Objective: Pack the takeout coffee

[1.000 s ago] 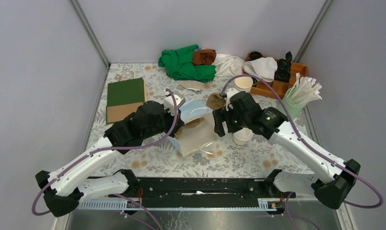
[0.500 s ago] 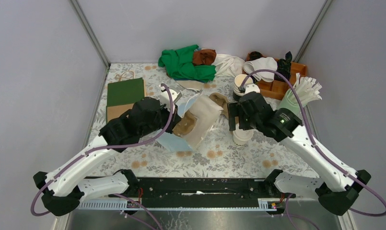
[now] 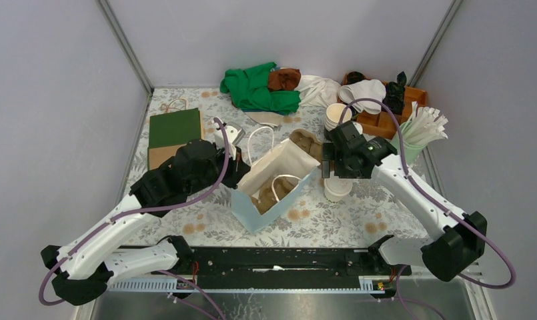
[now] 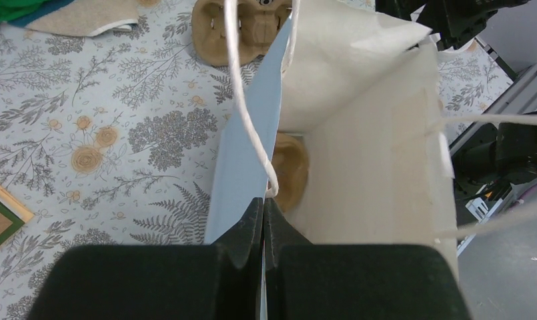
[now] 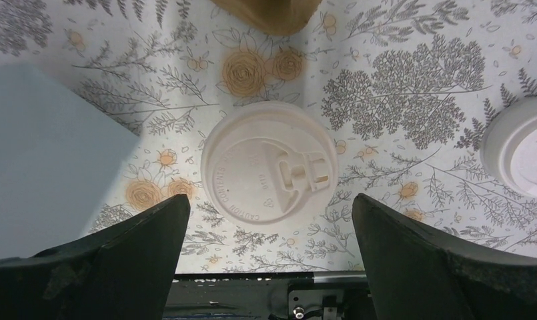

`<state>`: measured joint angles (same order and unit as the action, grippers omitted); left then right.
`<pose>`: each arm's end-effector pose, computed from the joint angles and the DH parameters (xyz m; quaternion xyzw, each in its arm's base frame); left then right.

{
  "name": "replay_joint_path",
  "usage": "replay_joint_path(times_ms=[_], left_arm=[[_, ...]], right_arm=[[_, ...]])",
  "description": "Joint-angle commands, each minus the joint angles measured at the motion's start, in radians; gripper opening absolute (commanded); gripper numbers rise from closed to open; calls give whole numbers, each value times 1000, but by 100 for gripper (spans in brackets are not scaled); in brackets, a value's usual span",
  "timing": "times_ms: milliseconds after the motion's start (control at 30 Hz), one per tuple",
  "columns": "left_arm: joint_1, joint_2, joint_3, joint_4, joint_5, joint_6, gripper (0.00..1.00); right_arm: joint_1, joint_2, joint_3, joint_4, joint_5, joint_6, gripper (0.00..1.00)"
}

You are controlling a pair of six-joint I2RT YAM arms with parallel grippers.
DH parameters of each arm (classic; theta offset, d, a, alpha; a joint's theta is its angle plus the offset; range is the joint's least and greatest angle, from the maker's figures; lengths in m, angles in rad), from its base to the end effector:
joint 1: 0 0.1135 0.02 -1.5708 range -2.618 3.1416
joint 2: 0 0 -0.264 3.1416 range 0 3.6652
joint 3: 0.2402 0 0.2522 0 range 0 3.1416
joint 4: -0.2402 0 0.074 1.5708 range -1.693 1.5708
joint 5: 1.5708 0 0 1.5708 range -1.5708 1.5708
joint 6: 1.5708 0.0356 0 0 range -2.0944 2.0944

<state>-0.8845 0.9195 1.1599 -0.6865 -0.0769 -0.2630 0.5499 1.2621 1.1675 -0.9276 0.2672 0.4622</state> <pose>0.1177 -0.1393 0.3928 0.2390 0.8112 -0.2619 0.4651 0.2145 0.1205 0.3092 -0.0058 0.9547 0.0180 0.2970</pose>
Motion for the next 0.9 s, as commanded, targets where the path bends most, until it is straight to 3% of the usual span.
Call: replay_joint_path(times_ms=[0,433,667,867], left_arm=[[-4,-12,-10,63,16,-22,0],[-4,3,-20,79,31,-25,0],[-4,12,-14,79,32,-20,0],[-3,13,-15,80,37,-22,0]], right_arm=[[-2,29,-25,10,-28,18,100],[-2,118,-60,37,3,26,100],[-1,114,-60,39,7,20,89],[-1,77,-57,24,-6,18,88]])
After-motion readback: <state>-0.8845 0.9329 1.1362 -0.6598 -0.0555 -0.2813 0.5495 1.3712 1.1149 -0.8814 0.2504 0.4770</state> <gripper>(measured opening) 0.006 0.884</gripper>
